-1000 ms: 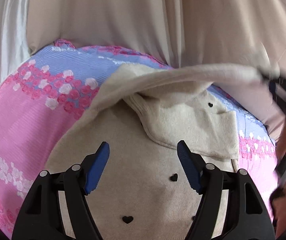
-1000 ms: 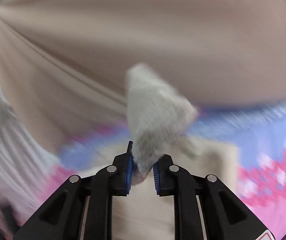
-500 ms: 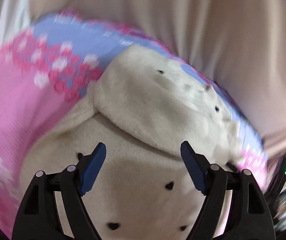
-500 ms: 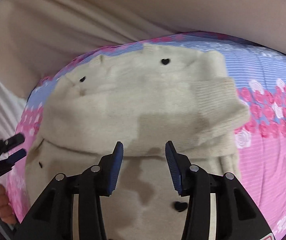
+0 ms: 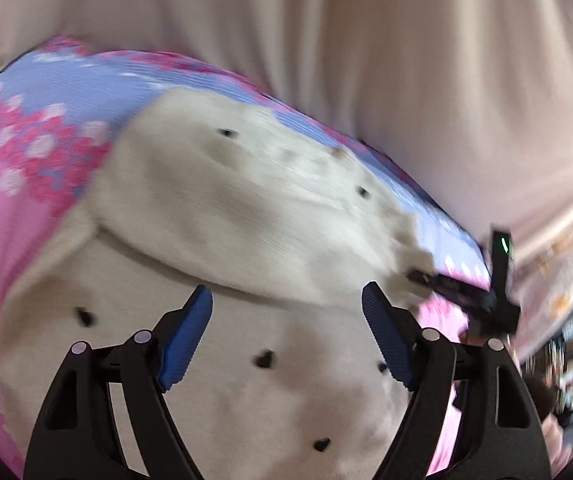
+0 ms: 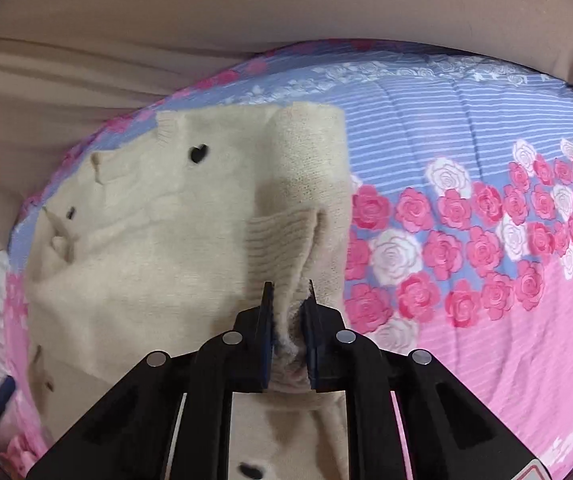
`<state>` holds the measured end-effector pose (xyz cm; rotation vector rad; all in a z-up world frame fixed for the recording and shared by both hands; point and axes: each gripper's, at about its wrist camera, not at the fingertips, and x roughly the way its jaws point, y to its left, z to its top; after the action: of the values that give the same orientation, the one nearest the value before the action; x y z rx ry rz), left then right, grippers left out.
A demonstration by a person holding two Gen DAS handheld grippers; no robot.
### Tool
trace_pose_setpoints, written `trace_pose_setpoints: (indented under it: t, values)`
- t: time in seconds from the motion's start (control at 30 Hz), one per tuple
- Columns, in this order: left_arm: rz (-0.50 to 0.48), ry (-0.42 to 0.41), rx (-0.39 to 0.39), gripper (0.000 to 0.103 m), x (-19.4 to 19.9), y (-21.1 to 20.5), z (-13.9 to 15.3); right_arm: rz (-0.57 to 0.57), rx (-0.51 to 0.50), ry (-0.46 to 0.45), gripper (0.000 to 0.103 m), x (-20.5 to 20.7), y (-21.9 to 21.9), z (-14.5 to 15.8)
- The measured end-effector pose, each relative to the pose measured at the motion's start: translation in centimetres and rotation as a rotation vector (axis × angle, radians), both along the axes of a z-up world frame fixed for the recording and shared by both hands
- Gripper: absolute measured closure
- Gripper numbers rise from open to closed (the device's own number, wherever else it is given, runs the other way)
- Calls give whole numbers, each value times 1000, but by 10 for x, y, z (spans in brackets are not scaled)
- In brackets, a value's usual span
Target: Fold small clothes
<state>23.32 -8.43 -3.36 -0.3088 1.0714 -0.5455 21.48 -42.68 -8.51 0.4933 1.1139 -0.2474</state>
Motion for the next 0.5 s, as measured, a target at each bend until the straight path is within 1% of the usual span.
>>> trace_pose_setpoints:
  t: [0.07,0.13,0.2,0.23,0.3,0.33,0.37,0.43,0.47,0.5]
  values:
    - [-77,-29,18,24,-7,-21,1,6,72,-63,93,-6,3,23]
    - [-152,-78,38,23,-14,-43,4,20,95,-99,93,-12,6,46]
    - [-244,-149,51,20,-21,-72,11,44,122,-102,92,-14,8,64]
    - [-281,-183,51,16,-25,-84,14,54,130,-81,91,-12,8,68]
    - [-344,-254,65,15,-31,-111,17,52,98,-65,90,-8,1,67]
    - [-378,-279,91,15,-34,-128,17,52,72,-50,90,-5,-1,60]
    - [-402,-289,114,15,-35,-140,15,46,67,-35,90,-4,-6,51]
    - [-411,-281,135,15,-38,-152,12,31,84,-5,90,-3,-22,27]
    - [-407,-270,135,15,-39,-153,10,24,75,27,90,-2,-27,16]
    - [-400,-256,134,15,-39,-153,8,17,67,46,90,-3,-30,10]
